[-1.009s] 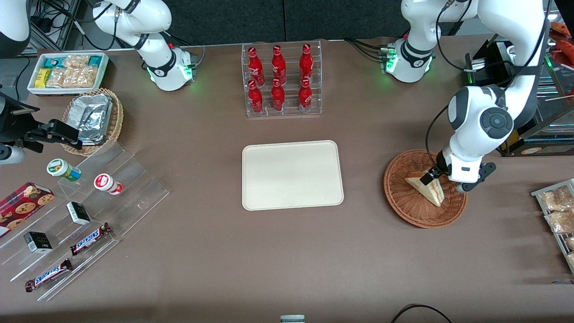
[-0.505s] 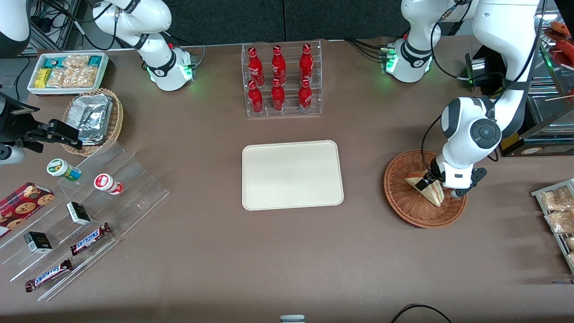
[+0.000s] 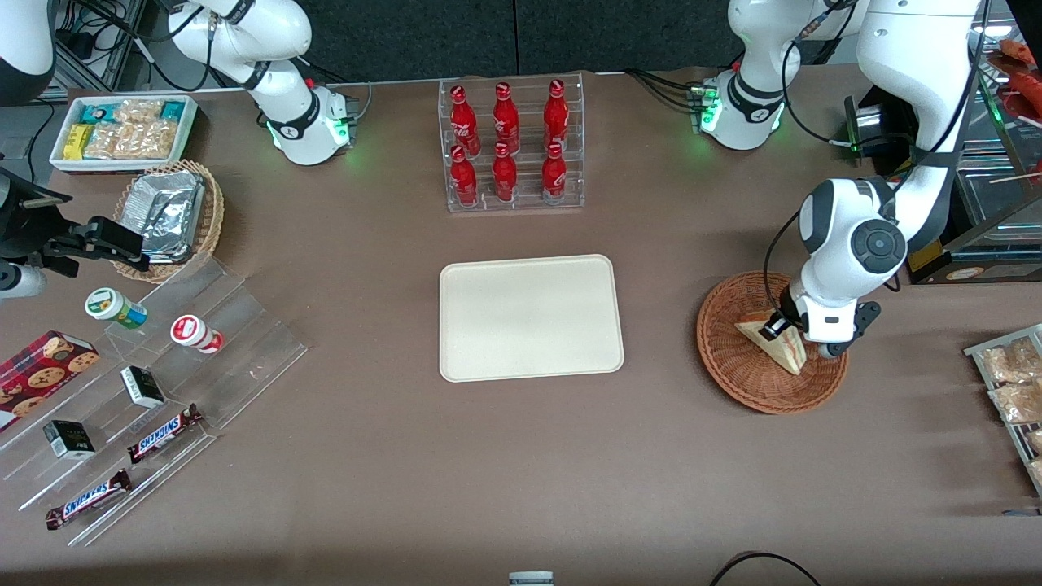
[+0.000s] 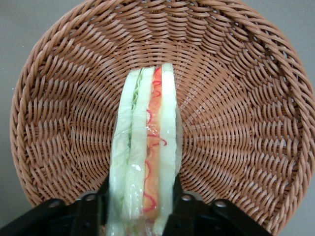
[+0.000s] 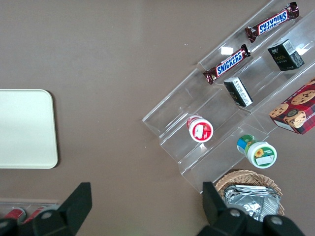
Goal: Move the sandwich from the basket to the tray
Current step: 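Lower the open left gripper around the sandwich and close it, then lift the gripped sandwich up out of the basket, then carry the sandwich with the left gripper over the white tray and lower it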
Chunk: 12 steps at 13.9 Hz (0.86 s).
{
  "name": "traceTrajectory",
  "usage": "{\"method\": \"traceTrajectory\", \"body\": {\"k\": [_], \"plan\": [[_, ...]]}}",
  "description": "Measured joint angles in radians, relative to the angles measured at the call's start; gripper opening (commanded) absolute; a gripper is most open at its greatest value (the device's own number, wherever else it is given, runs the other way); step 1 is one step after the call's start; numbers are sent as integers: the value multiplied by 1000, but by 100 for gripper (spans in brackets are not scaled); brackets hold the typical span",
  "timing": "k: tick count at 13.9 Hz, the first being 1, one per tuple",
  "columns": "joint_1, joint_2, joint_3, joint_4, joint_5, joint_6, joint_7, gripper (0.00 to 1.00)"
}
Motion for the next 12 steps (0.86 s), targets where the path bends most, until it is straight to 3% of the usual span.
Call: {"method": "traceTrajectory", "body": {"k": [3, 7, 12], "plan": [[0, -16, -2, 48, 0, -87, -1, 15], [-39, -62, -24, 318, 11, -501, -1, 18], [-193, -68, -54, 467, 13, -562, -9, 17]]}}
